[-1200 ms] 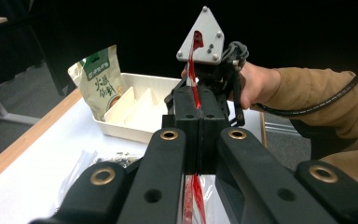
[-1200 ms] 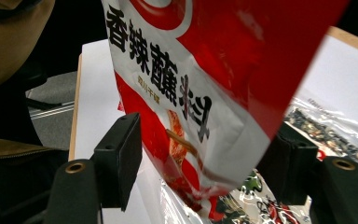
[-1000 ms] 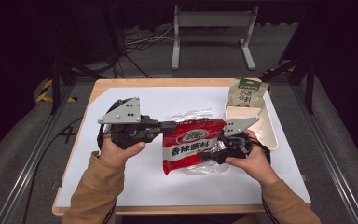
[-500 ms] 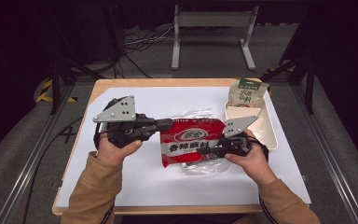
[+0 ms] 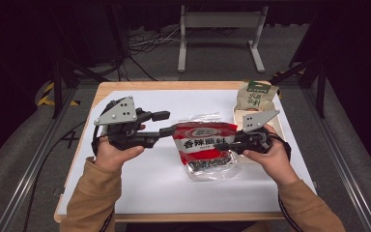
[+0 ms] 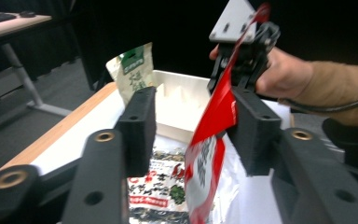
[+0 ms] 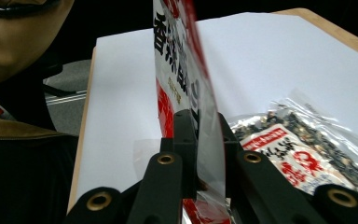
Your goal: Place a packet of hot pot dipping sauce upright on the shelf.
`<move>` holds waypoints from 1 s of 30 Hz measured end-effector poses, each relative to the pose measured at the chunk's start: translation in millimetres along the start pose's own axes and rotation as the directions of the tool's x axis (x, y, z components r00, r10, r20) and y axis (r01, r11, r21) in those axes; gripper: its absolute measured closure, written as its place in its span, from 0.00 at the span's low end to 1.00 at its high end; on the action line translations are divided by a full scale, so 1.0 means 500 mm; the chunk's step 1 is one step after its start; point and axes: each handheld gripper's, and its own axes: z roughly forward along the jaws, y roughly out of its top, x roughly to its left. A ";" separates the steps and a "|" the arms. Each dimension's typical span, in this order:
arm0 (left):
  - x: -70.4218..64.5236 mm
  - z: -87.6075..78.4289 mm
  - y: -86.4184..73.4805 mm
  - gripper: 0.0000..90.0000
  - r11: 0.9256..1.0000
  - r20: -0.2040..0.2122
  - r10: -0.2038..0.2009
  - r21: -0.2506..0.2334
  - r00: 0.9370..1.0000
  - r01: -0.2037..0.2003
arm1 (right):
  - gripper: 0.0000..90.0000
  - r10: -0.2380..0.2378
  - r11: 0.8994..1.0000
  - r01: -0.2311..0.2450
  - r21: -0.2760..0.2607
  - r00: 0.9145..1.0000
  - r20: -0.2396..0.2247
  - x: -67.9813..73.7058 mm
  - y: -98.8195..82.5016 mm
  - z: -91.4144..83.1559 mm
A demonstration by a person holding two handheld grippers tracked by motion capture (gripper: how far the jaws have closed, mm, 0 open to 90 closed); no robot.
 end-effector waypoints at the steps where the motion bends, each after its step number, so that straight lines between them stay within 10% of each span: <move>1: 0.002 0.000 -0.002 0.55 1.000 -0.002 -0.002 0.007 1.000 0.002 | 0.93 0.000 1.000 0.000 0.004 1.000 0.009 -0.003 0.002 -0.006; 30: 0.074 0.025 -0.089 0.32 0.993 -0.117 -0.084 0.077 0.990 0.093 | 0.93 0.084 0.996 -0.072 -0.057 0.966 0.243 -0.120 -0.011 -0.172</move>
